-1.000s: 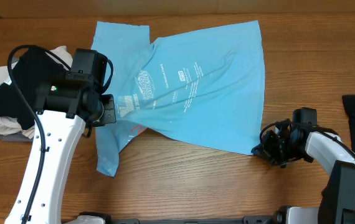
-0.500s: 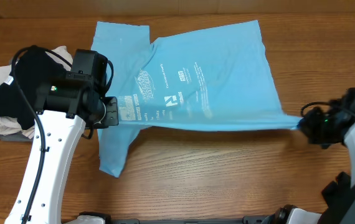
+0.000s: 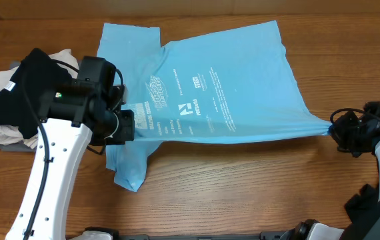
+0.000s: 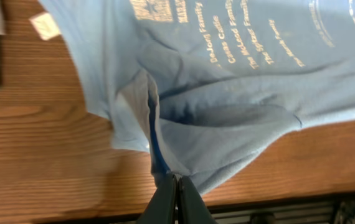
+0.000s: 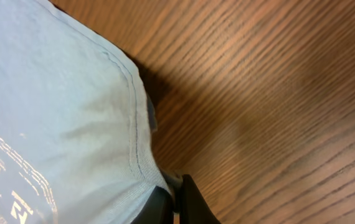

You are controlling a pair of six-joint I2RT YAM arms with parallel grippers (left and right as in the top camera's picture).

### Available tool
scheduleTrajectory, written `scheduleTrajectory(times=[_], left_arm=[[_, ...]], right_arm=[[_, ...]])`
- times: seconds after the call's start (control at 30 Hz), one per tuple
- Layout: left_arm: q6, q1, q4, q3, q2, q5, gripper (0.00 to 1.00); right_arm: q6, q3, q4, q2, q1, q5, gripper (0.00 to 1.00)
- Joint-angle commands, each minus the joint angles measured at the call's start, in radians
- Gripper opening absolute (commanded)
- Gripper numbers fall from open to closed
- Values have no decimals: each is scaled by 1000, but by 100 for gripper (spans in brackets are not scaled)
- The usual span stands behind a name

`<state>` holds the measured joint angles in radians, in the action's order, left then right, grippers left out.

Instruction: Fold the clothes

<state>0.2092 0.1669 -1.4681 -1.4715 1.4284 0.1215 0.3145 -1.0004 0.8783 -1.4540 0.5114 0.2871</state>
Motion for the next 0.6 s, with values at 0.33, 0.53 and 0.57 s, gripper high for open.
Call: scheduleTrajectory(times=[0.33,0.53,0.57], left_arm=[[47,158,119,256,-9,89,4],[57,174,138,293,-9,85,18],[57,174,139,293,-9,84,24]], right_arm=[[60,-54,-119,7,26,-121,4],[105,-54,-143,7,100,-122,4],[106,-54,-142,7,115,-121,4]])
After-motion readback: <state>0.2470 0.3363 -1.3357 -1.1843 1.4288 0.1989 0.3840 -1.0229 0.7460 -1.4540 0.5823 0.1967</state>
